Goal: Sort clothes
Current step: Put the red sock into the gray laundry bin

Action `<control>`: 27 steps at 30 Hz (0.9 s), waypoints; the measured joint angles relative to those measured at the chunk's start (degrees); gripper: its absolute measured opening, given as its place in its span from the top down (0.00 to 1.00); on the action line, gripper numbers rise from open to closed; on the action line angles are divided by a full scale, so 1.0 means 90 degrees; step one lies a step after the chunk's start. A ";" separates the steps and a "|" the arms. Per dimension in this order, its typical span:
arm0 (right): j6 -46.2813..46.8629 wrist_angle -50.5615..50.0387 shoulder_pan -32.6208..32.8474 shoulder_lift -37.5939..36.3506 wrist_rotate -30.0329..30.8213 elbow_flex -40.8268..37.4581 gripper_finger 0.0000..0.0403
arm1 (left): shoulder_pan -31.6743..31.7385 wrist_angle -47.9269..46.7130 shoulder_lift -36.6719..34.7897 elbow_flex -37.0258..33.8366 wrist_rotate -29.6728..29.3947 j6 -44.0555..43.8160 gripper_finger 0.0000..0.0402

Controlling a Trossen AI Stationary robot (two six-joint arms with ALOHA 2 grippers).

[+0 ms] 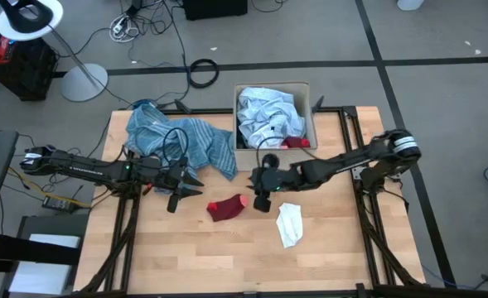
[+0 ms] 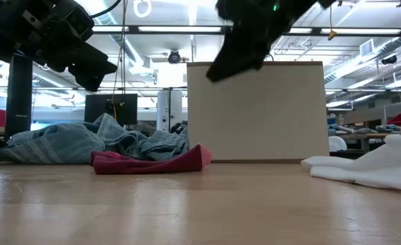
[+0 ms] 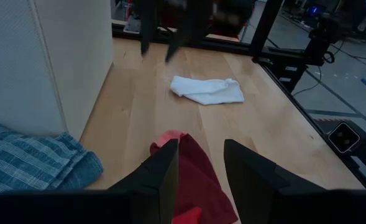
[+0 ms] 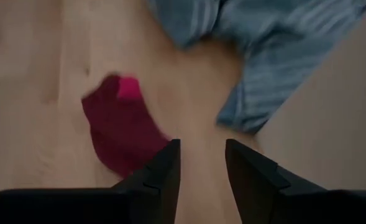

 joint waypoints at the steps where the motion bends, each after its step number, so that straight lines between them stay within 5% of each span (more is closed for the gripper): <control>1: 0.0047 -0.0003 0.0018 0.0146 -0.0046 0.0000 0.69 | 0.0001 -0.0005 -0.0001 0.0000 0.0000 0.0000 0.66; 19: 0.0248 0.1584 0.0035 0.2132 -0.0745 0.0000 0.72 | 0.0001 -0.0006 0.0001 0.0000 0.0000 -0.0031 0.66; 27: 0.0251 0.1560 0.0028 0.2323 -0.0768 0.0000 0.91 | 0.0001 -0.0001 0.0001 0.0000 0.0000 -0.0031 0.66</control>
